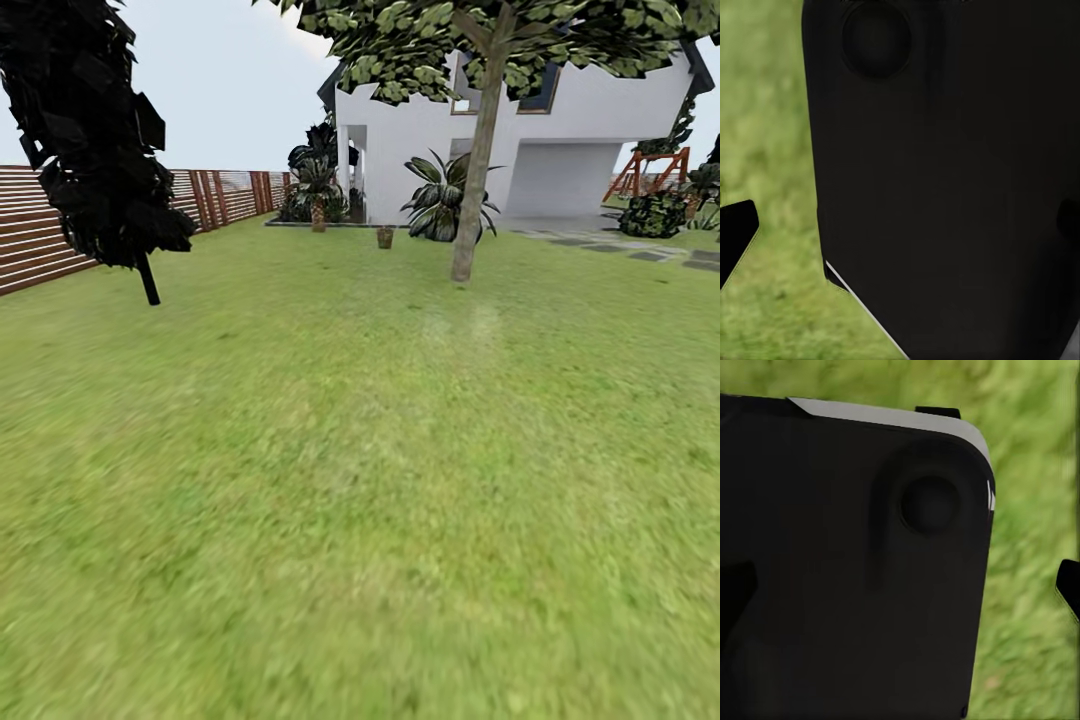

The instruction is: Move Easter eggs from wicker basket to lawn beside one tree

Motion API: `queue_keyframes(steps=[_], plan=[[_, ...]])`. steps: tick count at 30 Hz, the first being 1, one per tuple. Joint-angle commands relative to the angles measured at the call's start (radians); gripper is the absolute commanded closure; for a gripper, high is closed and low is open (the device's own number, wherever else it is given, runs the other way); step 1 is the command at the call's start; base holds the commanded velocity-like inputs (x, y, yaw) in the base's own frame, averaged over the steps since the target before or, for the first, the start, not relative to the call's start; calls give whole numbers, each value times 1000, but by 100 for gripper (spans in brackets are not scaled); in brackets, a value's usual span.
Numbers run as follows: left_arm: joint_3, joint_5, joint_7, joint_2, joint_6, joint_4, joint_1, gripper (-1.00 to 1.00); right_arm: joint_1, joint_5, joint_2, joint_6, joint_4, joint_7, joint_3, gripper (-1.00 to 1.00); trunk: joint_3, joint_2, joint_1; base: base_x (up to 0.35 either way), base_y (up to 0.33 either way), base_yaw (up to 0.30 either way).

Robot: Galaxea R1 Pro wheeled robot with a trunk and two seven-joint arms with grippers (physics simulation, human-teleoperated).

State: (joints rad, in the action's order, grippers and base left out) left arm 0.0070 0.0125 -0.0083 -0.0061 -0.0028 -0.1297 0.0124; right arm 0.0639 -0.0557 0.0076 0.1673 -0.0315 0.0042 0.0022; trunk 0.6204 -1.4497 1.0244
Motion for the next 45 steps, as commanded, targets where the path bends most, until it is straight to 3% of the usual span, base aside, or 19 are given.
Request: queue_keyframes(steps=[1, 45], plan=[[1, 1, -1, 0, 0, -2, 0, -100, 1, -6, 0, 3, 1, 0, -1, -100, 1, 0, 1, 341, 0, 0], [1, 1, -1, 0, 0, -2, 0, -100, 1, -6, 0, 3, 1, 0, -1, -100, 1, 0, 1, 340, 0, 0]])
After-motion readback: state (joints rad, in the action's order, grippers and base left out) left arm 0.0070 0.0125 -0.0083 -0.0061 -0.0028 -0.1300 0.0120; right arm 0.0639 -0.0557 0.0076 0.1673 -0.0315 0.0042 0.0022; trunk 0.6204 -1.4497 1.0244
